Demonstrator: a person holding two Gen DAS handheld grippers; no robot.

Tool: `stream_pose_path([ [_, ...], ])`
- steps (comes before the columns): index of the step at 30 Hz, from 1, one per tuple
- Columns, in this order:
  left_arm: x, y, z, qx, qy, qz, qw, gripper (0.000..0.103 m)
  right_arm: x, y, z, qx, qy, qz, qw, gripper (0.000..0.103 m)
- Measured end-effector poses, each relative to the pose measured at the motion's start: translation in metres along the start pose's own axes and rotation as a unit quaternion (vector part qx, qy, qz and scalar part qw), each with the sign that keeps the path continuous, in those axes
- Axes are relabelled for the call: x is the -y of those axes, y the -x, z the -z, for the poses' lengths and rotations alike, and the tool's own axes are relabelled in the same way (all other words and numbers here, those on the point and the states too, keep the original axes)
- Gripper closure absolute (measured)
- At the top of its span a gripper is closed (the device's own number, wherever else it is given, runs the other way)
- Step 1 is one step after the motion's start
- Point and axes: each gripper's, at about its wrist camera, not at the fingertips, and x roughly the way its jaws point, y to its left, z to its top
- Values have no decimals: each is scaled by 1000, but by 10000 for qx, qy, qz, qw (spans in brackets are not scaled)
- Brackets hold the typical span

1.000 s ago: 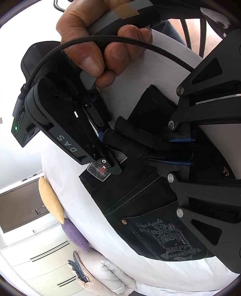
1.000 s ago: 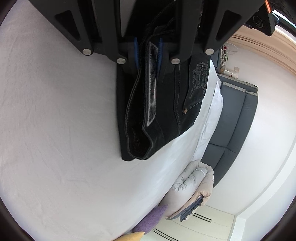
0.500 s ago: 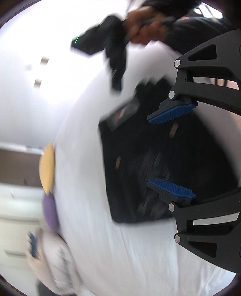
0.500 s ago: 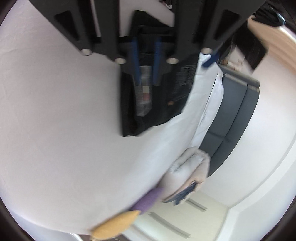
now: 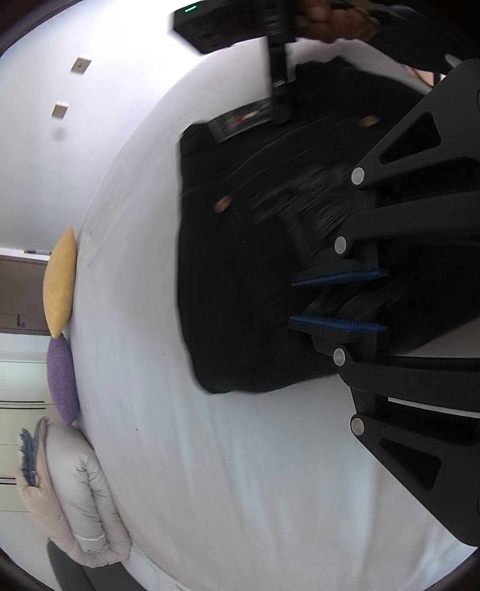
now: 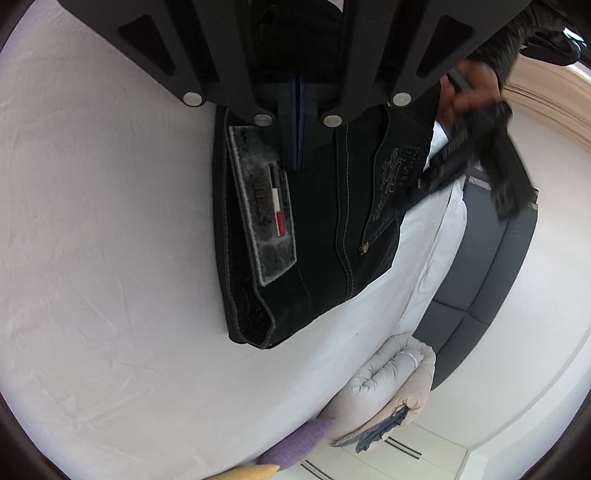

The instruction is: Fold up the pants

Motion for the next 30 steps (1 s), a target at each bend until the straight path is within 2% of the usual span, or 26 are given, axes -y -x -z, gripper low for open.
stream_pose_path([
  [3, 23, 15, 28, 122, -177, 54, 9998, 88, 0, 4, 7, 119, 2, -1, 9999, 103],
  [6, 52, 28, 57, 223, -556, -191, 9980, 88, -2, 16, 16, 178, 3, 3, 9998, 103],
  [8, 59, 35, 71, 303, -527, -229, 9979, 88, -10, 25, 22, 216, 151, -25, 9996, 102],
  [11, 52, 33, 78, 309, -235, -39, 9992, 88, -8, 35, 41, 373, 289, -70, 9989, 102],
  [14, 54, 29, 80, 323, -385, -54, 9987, 88, 7, 35, 46, 547, 135, -313, 9979, 103],
  [17, 43, 43, 69, 323, -146, 156, 9992, 87, 5, 43, 44, 604, 32, -447, 9972, 103],
  [18, 39, 50, 67, 341, -46, 234, 9991, 87, 3, 48, 43, 618, 0, -504, 9968, 92],
  [19, 31, 60, 64, 403, 88, 306, 9987, 87, 3, 55, 41, 670, -38, -588, 9960, 67],
  [21, 15, 76, 59, 585, 355, 407, 9968, 78, 3, 75, 39, 970, -76, -699, 9928, 37],
  [22, 4, 83, 56, 662, 562, 465, 9951, 45, 4, 83, 34, 1091, -72, -682, 9917, 36],
  [23, -8, 86, 52, 747, 791, 510, 9928, 4, 7, 87, 28, 1086, -98, -658, 9919, 36],
  [25, -33, 94, 44, 1098, 1213, 585, 9848, 0, 13, 86, 17, 1009, -192, -524, 9933, 36],
  [26, -40, 92, 42, 1029, 1305, 641, 9840, 0, 18, 81, 9, 902, -327, -452, 9944, 36],
  [30, -71, 45, 29, 92, 1798, 1025, 9783, 0, 33, 50, -13, 340, -681, -329, 9966, 38],
])
